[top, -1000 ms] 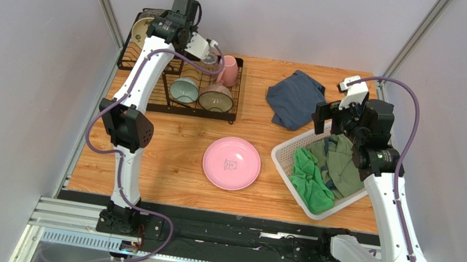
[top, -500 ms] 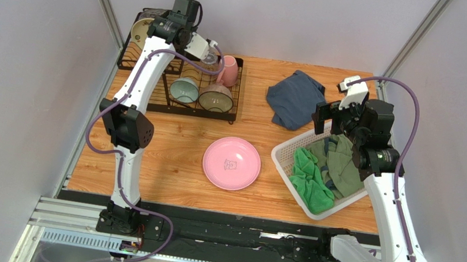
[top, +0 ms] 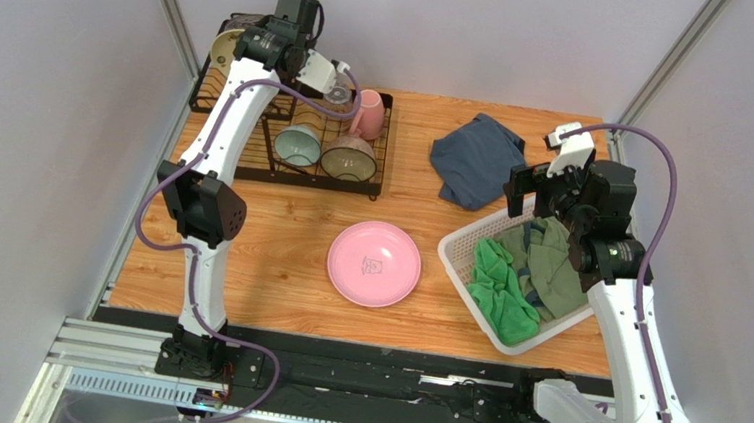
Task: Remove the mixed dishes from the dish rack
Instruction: Pick up the plate from the dish rack.
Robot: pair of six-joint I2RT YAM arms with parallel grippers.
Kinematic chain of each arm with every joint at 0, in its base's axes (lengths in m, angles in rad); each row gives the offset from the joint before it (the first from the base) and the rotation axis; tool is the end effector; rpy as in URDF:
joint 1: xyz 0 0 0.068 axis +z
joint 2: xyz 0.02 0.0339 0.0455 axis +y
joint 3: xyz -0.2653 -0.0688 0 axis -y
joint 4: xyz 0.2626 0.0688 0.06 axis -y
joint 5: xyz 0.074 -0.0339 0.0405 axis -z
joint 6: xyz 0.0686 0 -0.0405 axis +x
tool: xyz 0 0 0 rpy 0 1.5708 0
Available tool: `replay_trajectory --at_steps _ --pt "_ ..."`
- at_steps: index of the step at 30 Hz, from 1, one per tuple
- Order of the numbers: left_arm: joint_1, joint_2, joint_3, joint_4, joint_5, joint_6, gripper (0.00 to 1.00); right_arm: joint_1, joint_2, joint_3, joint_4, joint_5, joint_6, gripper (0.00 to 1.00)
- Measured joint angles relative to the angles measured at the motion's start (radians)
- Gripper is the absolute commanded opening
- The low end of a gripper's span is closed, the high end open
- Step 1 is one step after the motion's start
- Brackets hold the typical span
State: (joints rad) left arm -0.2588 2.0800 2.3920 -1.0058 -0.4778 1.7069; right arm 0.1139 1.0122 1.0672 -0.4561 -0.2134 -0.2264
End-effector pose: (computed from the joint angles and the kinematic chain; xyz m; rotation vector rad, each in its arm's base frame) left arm 0.4765 -0.0935 0.3966 1.9244 1.6264 1.2344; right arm 0.2648 0.0449 0.3578 -0.4688 1.9080 0.1366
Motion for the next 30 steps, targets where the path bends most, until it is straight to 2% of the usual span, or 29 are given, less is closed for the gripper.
replay_trajectory --at_steps 10,16,25,30 --pt "0.005 -0.089 0.0 0.02 0.081 -0.066 0.0 0.0 0.0 0.0 -0.003 -0.006 0.0 1.0" --pt "0.0 -0.159 0.0 0.021 0.152 -0.158 0.0 0.0 0.0 0.001 -0.003 -0.007 0.0 0.99" --pt "-0.036 -0.32 0.0 -0.024 0.275 -0.405 0.0 0.0 0.002 0.002 -0.004 -0.014 0.0 0.99" --pt "-0.056 -0.425 -0.042 -0.064 0.403 -0.596 0.0 0.0 0.006 0.002 -0.005 -0.016 0.0 0.99"
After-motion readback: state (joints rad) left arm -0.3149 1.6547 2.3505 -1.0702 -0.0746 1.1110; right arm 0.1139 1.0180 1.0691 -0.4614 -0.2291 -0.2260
